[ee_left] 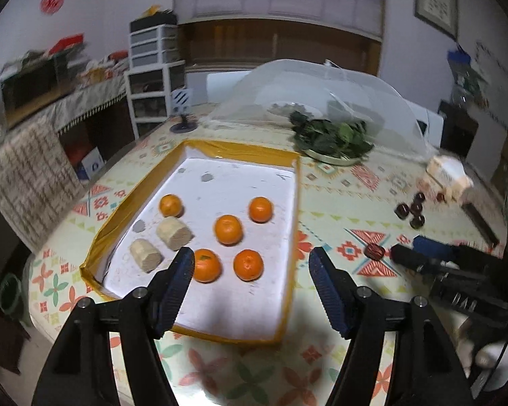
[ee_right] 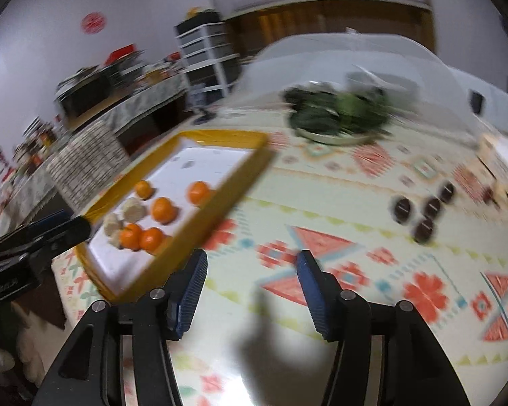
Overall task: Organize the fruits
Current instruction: 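Move both open tools back toward the dark fruits on the table, then grasp the red date with the left tool while the right tool grasps a dark fruit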
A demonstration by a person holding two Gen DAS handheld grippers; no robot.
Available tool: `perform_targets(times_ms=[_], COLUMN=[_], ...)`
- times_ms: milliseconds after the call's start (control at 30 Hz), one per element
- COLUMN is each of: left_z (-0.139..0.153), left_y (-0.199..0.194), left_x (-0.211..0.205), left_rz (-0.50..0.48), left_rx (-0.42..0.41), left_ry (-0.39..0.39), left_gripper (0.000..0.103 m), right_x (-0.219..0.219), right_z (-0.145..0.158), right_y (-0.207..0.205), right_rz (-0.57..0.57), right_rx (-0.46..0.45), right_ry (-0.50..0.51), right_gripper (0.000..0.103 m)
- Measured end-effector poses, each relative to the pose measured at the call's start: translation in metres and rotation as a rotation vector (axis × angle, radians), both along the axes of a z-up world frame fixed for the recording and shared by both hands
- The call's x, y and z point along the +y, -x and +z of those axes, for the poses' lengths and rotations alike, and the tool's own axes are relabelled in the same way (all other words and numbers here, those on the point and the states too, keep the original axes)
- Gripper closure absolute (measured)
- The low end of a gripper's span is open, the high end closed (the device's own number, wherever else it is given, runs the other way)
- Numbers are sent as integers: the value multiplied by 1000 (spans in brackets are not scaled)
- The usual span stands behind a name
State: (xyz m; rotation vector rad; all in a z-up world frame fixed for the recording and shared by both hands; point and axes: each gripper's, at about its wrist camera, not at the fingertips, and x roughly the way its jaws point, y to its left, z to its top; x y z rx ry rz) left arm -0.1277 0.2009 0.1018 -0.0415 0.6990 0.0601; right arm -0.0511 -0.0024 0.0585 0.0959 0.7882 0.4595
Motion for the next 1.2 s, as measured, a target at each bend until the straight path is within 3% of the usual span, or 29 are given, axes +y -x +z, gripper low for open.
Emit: perform_targets(times_ms=[167,400,733,867,1067,1200], left_z=[-1,-6,-11,-21,-46,-56], left_y=[1,-2,-19,-33,-53,-69], left_x=[-30,-56,-62,-77,-109,-122], left_rz=[-48,-103,-174,-211,-318,-340], left_rx=[7,38,82,95,134,149], left_ry=[-56,-75,32,17,-20,-43], left_gripper=[29,29,29,29,29,30], right_x=[-47,-91,-161,-163,-129,-113], right_z=[-3,-5,-10,-20,-32,-37], right_y=[2,5,-8,-24,-59,-81], right_rz=[-82,-159,-305,-299,-223,-202], right_rx=[17,14,34,74,97,99], right_ry=[-37,-57,-68,-58,-9,26], right_gripper=[44,43,43,43,43,43])
